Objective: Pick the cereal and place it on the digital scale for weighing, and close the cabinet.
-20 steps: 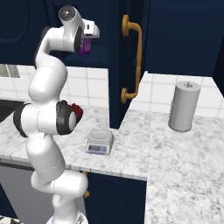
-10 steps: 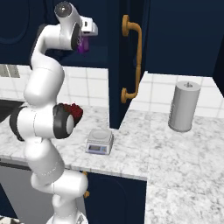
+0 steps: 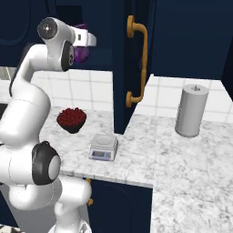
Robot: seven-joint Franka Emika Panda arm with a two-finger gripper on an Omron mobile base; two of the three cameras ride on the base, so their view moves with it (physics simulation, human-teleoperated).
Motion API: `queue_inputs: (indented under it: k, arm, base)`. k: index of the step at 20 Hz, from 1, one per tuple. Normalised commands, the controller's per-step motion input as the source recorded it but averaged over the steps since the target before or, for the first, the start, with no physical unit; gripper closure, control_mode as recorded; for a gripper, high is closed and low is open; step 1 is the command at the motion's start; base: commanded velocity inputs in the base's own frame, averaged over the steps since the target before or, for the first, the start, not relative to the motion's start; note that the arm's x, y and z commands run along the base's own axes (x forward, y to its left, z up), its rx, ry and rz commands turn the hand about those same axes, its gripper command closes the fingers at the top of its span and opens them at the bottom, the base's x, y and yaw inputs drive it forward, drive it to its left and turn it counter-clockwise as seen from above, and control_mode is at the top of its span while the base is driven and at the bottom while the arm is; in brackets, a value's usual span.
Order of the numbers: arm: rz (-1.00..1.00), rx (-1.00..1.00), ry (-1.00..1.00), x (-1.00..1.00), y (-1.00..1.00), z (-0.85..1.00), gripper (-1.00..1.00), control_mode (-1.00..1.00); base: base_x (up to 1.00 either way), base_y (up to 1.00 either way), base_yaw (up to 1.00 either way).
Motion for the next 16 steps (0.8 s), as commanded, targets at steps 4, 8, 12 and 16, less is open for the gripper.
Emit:
queue_inputs:
  k: [4,8,12,16]
  arm:
    - [-0.38,0.04,0.0,-1.0,0.0,0.0,1.0,-1.0]
    - [-0.42,0.03,0.0,-1.0,0.0,0.0,1.0,-1.0]
    - [-0.38,0.0,0.04,-0.94,0.0,-0.03,1.0,-1.0]
    - [-0.44,0.0,0.07,-0.67,-0.01,-0.26,1.0,-1.0]
  base:
    - [0.0,0.0,0.0]
    - [0.0,0.0,0.0]
    - [0.0,0.0,0.0]
    - [0.0,0.0,0.0]
